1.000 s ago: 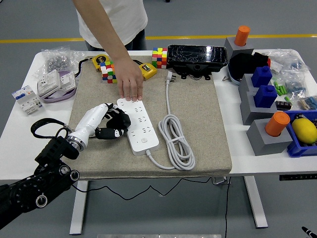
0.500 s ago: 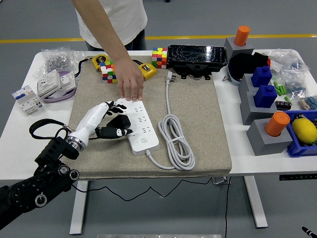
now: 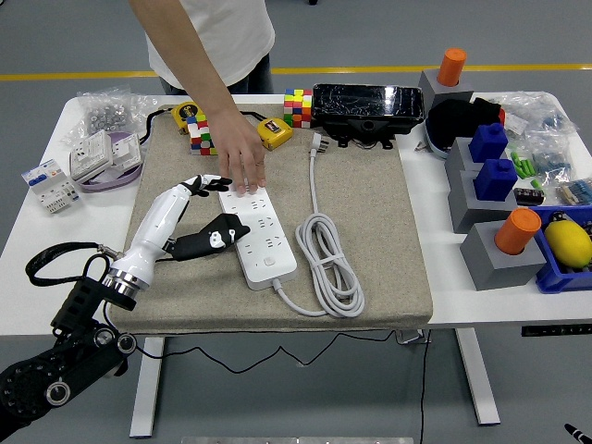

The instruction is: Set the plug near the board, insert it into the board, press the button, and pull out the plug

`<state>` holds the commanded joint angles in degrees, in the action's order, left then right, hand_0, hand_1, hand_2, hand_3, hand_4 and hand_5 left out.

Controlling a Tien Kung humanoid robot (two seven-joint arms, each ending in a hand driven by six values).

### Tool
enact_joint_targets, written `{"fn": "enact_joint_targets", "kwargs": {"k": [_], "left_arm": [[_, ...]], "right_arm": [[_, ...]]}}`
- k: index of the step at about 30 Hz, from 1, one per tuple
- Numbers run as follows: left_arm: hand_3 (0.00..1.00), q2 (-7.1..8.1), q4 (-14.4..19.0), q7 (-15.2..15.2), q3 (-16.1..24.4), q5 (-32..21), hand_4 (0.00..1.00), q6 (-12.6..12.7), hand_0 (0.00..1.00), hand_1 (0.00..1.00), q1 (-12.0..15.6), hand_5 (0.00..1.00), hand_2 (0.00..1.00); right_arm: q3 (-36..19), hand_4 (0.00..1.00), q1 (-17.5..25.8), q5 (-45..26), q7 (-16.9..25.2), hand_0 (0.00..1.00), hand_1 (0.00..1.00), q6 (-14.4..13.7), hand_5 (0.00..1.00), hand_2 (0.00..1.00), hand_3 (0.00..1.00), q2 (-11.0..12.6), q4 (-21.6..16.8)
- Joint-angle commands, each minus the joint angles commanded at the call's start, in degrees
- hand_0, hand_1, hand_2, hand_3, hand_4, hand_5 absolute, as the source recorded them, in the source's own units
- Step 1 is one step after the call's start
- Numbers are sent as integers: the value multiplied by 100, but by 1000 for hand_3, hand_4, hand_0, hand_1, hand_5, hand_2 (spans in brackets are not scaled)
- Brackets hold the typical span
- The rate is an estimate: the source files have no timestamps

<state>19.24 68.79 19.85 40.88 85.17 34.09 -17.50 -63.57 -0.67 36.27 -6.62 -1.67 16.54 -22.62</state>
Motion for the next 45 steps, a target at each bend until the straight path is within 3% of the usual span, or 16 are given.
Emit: {"fn": "enact_joint_targets", "kwargs": {"k": [4,13,24,45], "left_arm": [[785,97,101,-35,-66,146,959,29,818,856,220,625,830],[787,98,63,-245,-274,274,953,3,823,862,289,627,834],[783,73,9,-493,-459,281,947,-143,820,858,161,634,830],[781,-37,4,-677,-714,241,946,-275,800,849,-257,644,821]], "right_arm": [[-4,975,8,5,4,571,664,-3,477,677,603,-8,-12],[-6,976,1,1,1,570,663,-10,479,677,601,-5,-8],[4,975,8,-7,-1,571,664,-7,487,677,603,-12,-5],[-13,974,14,-13,-1,570,663,-10,490,677,602,-10,-6]]}}
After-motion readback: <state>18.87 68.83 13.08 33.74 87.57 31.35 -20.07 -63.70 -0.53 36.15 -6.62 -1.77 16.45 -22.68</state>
